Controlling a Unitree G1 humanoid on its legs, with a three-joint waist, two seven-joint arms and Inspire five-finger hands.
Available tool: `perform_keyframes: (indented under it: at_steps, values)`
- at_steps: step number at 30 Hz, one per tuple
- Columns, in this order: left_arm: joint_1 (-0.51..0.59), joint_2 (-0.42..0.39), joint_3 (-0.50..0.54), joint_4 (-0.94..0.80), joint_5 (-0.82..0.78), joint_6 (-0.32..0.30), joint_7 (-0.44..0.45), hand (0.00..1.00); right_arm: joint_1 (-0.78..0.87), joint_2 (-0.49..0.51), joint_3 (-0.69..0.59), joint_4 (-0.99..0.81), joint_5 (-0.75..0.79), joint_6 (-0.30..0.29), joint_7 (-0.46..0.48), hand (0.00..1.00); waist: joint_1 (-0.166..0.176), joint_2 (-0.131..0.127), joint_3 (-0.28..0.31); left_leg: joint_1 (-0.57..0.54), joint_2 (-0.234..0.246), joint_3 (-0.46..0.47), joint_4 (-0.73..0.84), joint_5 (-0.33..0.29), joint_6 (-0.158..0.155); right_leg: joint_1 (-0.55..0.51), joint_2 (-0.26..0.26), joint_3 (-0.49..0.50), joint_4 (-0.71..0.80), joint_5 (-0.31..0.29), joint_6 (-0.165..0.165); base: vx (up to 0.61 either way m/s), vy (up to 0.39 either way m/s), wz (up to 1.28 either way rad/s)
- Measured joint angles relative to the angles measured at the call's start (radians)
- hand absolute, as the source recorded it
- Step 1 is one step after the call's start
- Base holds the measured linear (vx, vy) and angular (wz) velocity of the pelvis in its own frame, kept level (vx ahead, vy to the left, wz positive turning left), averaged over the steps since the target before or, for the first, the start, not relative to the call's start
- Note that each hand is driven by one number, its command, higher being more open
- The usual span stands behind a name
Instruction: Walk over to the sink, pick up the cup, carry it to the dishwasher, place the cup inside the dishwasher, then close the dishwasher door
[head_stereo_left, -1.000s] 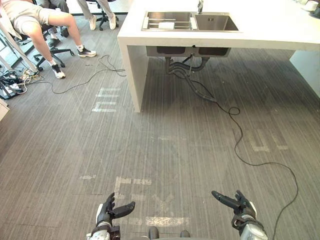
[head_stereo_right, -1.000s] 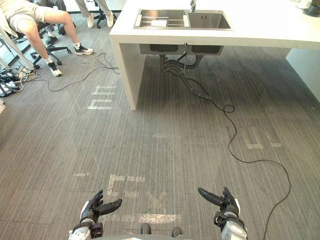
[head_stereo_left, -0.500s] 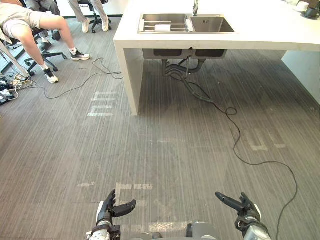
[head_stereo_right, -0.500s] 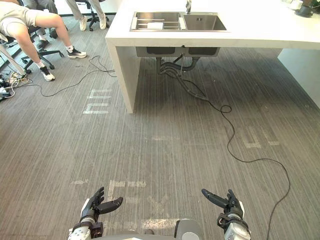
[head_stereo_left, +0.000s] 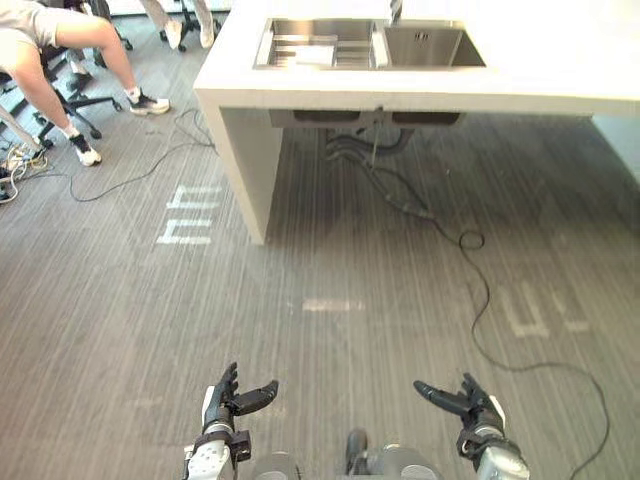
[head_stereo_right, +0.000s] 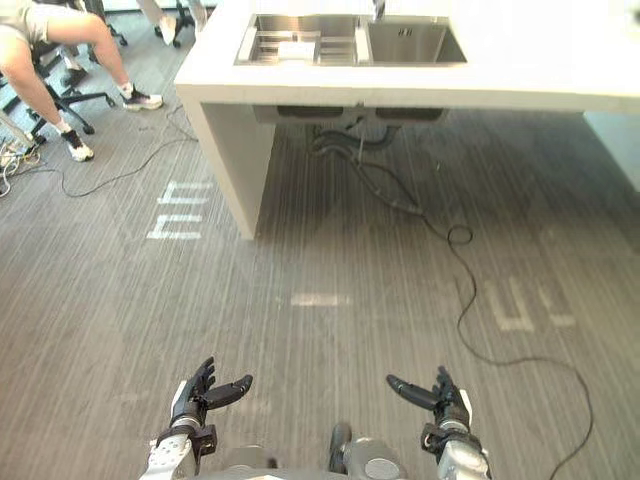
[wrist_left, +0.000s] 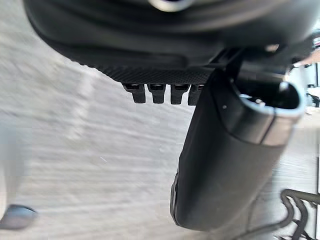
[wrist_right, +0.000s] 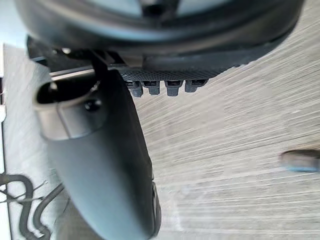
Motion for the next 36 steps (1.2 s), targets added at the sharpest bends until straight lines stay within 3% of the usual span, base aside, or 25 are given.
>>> perform_keyframes:
  at_steps: [2, 3, 5, 6, 7, 9, 12, 13, 14, 15, 17, 18, 20, 21, 23, 24, 25, 28, 29, 31, 32, 33, 34, 35, 36]
  values:
    - [-0.025, -0.009, -0.002, 0.0, 0.0, 0.0, -0.001, 1.0, -0.028, 0.002, -0.002, -0.002, 0.001, -0.006, -0.012, 1.0, 0.022, -0.006, 0.018, -0.067, -0.033, 0.017, -0.122, -0.006, 0.009, 0.042, -0.024, 0.018, -0.03, 0.0, 0.0, 0.4, 0.039, -0.24]
    - [-0.033, -0.014, -0.005, 0.001, -0.002, 0.0, 0.001, 1.0, -0.047, 0.005, -0.005, -0.005, 0.0, -0.008, -0.015, 1.0, 0.029, -0.012, 0.031, -0.09, -0.073, 0.018, -0.277, 0.0, 0.015, 0.069, -0.044, 0.023, -0.052, -0.002, 0.002, 0.35, 0.112, -0.16]
    - [-0.04, -0.018, -0.018, 0.001, -0.009, 0.001, 0.002, 1.0, -0.055, 0.012, -0.015, -0.026, -0.001, -0.017, -0.019, 1.0, 0.028, -0.009, 0.035, -0.109, -0.133, 0.009, -0.548, 0.1, 0.023, 0.103, -0.075, 0.019, -0.064, -0.033, 0.054, 0.37, 0.166, 0.01]
    - [-0.042, -0.024, -0.018, 0.0, -0.009, 0.0, 0.004, 1.0, -0.051, 0.01, -0.019, -0.031, -0.003, -0.018, -0.027, 1.0, 0.03, 0.009, 0.03, -0.11, -0.149, 0.0, -0.714, 0.256, 0.043, 0.128, -0.074, 0.017, -0.062, -0.063, 0.1, 0.32, 0.171, 0.05]
    - [-0.041, -0.025, -0.017, 0.002, -0.009, 0.0, 0.006, 1.0, -0.049, 0.01, -0.018, -0.029, -0.005, -0.018, -0.03, 1.0, 0.037, 0.018, 0.027, -0.101, -0.148, -0.006, -0.731, 0.356, 0.077, 0.137, -0.071, 0.023, -0.061, -0.08, 0.121, 0.33, 0.184, 0.09]
    - [-0.07, -0.005, -0.011, 0.003, -0.016, -0.002, 0.014, 1.0, -0.062, 0.027, -0.011, -0.016, -0.008, -0.018, -0.03, 1.0, 0.049, -0.022, 0.031, -0.106, -0.207, 0.003, -0.697, 0.283, 0.128, 0.142, -0.134, 0.034, -0.035, -0.113, 0.167, 0.45, 0.246, 0.15]
    - [-0.061, -0.009, -0.01, 0.009, -0.027, 0.0, 0.012, 1.0, -0.085, 0.026, -0.003, 0.016, -0.015, -0.015, -0.03, 1.0, 0.057, -0.027, 0.033, -0.091, -0.23, 0.026, -0.63, 0.189, 0.146, 0.124, -0.18, 0.085, 0.082, -0.148, 0.226, 0.44, 0.234, -0.13]
    - [-0.033, -0.008, -0.01, 0.01, -0.029, 0.001, 0.01, 1.0, -0.091, 0.029, 0.008, 0.034, -0.02, -0.015, -0.025, 1.0, 0.06, -0.026, 0.032, -0.031, -0.238, 0.049, -0.643, 0.148, 0.153, 0.059, -0.213, 0.124, 0.277, -0.156, 0.244, 0.48, 0.241, -0.45]
    - [-0.01, -0.004, -0.011, 0.012, -0.03, 0.002, 0.01, 1.0, -0.091, 0.031, 0.026, 0.042, -0.032, -0.015, -0.023, 1.0, 0.061, -0.029, 0.031, 0.028, -0.249, 0.061, -0.673, 0.127, 0.158, -0.01, -0.244, 0.145, 0.481, -0.128, 0.297, 0.5, 0.23, -0.42]
    - [-0.003, -0.002, -0.012, 0.015, -0.03, 0.003, 0.01, 1.0, -0.086, 0.033, 0.029, 0.043, -0.042, -0.015, -0.021, 1.0, 0.059, -0.03, 0.031, 0.06, -0.258, 0.063, -0.691, 0.119, 0.16, -0.05, -0.26, 0.152, 0.587, -0.12, 0.32, 0.33, 0.119, -0.15]
    - [0.011, 0.006, -0.015, 0.033, -0.03, 0.004, 0.01, 1.0, -0.068, 0.033, 0.043, 0.053, -0.05, -0.009, -0.009, 1.0, 0.044, -0.029, 0.031, 0.174, -0.276, 0.058, -0.75, 0.113, 0.175, -0.152, -0.307, 0.115, 0.827, -0.135, 0.294, 0.39, 0.092, 0.12]
    - [0.013, 0.016, -0.015, 0.048, -0.03, 0.004, 0.01, 1.0, -0.066, 0.033, 0.054, 0.063, -0.054, -0.007, -0.005, 1.0, 0.031, -0.027, 0.029, 0.23, -0.274, 0.042, -0.783, 0.113, 0.174, -0.196, -0.315, 0.065, 0.845, -0.15, 0.269, 0.44, 0.07, 0.25]
    - [0.005, 0.022, -0.013, 0.049, -0.03, 0.003, 0.011, 1.0, -0.075, 0.033, 0.063, 0.07, -0.057, -0.007, -0.003, 1.0, 0.018, -0.024, 0.03, 0.271, -0.26, 0.017, -0.815, 0.112, 0.173, -0.258, -0.303, 0.007, 0.79, -0.171, 0.233, 0.41, -0.012, 0.32]
    - [-0.011, 0.023, -0.007, 0.05, -0.03, 0.003, 0.012, 1.0, -0.08, 0.031, 0.063, 0.07, -0.057, -0.007, -0.002, 1.0, 0.017, -0.014, 0.035, 0.294, -0.238, 0.007, -0.823, 0.108, 0.164, -0.303, -0.272, -0.018, 0.691, -0.182, 0.213, 0.44, -0.088, 0.36]
    - [-0.026, 0.025, 0.0, 0.05, -0.03, 0.001, 0.02, 1.0, -0.079, 0.031, 0.064, 0.07, -0.057, -0.008, 0.001, 1.0, 0.016, -0.011, 0.036, 0.327, -0.211, -0.008, -0.83, 0.099, 0.145, -0.35, -0.221, -0.015, 0.481, -0.155, 0.211, 0.36, -0.119, 0.35]
    - [-0.025, 0.028, 0.003, 0.049, -0.03, 0.001, 0.024, 1.0, -0.071, 0.031, 0.064, 0.07, -0.057, -0.008, 0.001, 1.0, 0.011, -0.021, 0.031, 0.357, -0.209, -0.016, -0.842, 0.086, 0.101, -0.351, -0.185, 0.016, 0.288, -0.048, 0.205, 0.38, -0.155, 0.56]
    - [-0.025, 0.031, 0.004, 0.053, -0.028, 0.001, 0.026, 1.0, -0.055, 0.028, 0.063, 0.073, -0.056, -0.01, 0.0, 1.0, 0.001, -0.036, 0.021, 0.384, -0.223, -0.04, -0.845, 0.058, 0.056, -0.347, -0.165, 0.07, 0.222, 0.162, 0.105, 0.39, -0.175, 0.49]
    - [-0.028, -0.013, 0.02, 0.059, -0.029, 0.001, 0.029, 1.0, -0.072, -0.004, 0.06, 0.089, -0.055, -0.008, -0.004, 1.0, 0.012, 0.024, -0.011, 0.385, -0.167, -0.085, -0.833, 0.057, 0.044, -0.349, -0.126, 0.052, 0.246, 0.102, 0.096, 0.39, -0.224, 0.02]
    - [-0.029, -0.017, 0.021, 0.059, -0.03, 0.001, 0.029, 1.0, -0.075, -0.004, 0.059, 0.089, -0.055, -0.008, -0.005, 1.0, 0.009, 0.031, -0.015, 0.369, -0.159, -0.096, -0.807, 0.058, 0.042, -0.341, -0.121, 0.043, 0.237, 0.095, 0.092, 0.4, -0.254, 0.23]
    - [-0.045, -0.024, 0.021, 0.048, -0.031, 0.001, 0.027, 1.0, -0.066, 0.001, 0.059, 0.09, -0.047, -0.007, -0.008, 1.0, 0.002, 0.036, -0.014, 0.308, -0.132, -0.128, -0.641, 0.065, 0.03, -0.265, -0.106, 0.003, 0.17, 0.091, 0.088, 0.33, -0.22, 0.52]
    - [-0.048, -0.031, 0.021, 0.032, -0.039, 0.002, 0.027, 1.0, -0.047, 0.006, 0.06, 0.09, -0.045, -0.007, -0.012, 1.0, 0.002, 0.036, -0.013, 0.257, -0.109, -0.131, -0.482, 0.096, -0.013, -0.19, -0.093, -0.022, 0.118, 0.089, 0.084, 0.28, -0.164, 0.57]
    - [-0.037, -0.039, 0.021, -0.007, -0.049, 0.003, 0.028, 1.0, -0.035, 0.009, 0.062, 0.086, -0.042, -0.008, -0.015, 1.0, 0.011, 0.037, -0.01, 0.197, -0.073, -0.123, -0.31, 0.147, -0.031, -0.12, -0.08, -0.036, 0.069, 0.081, 0.071, 0.26, -0.14, 0.48]
    - [-0.03, -0.042, 0.021, -0.036, -0.049, 0.003, 0.028, 1.0, -0.035, 0.01, 0.062, 0.085, -0.037, -0.008, -0.017, 1.0, 0.015, 0.039, -0.007, 0.166, -0.053, -0.114, -0.225, 0.17, -0.025, -0.091, -0.071, -0.04, 0.052, 0.076, 0.063, 0.23, -0.102, 0.21]
    - [-0.021, -0.045, 0.02, -0.101, -0.049, 0.006, 0.028, 1.0, -0.038, 0.015, 0.061, 0.082, -0.035, -0.008, -0.025, 1.0, 0.028, 0.04, -0.006, 0.104, -0.023, -0.084, -0.117, 0.137, -0.004, -0.055, -0.062, -0.043, 0.032, 0.058, 0.038, 0.21, -0.065, 0.07]
    - [-0.012, -0.044, 0.02, -0.19, -0.049, 0.006, 0.031, 1.0, -0.042, 0.02, 0.059, 0.07, -0.033, -0.011, -0.031, 1.0, 0.041, 0.032, -0.001, 0.045, -0.015, -0.059, -0.094, 0.099, 0.006, -0.033, -0.065, -0.042, 0.015, 0.053, 0.034, 0.25, -0.043, 0.01]
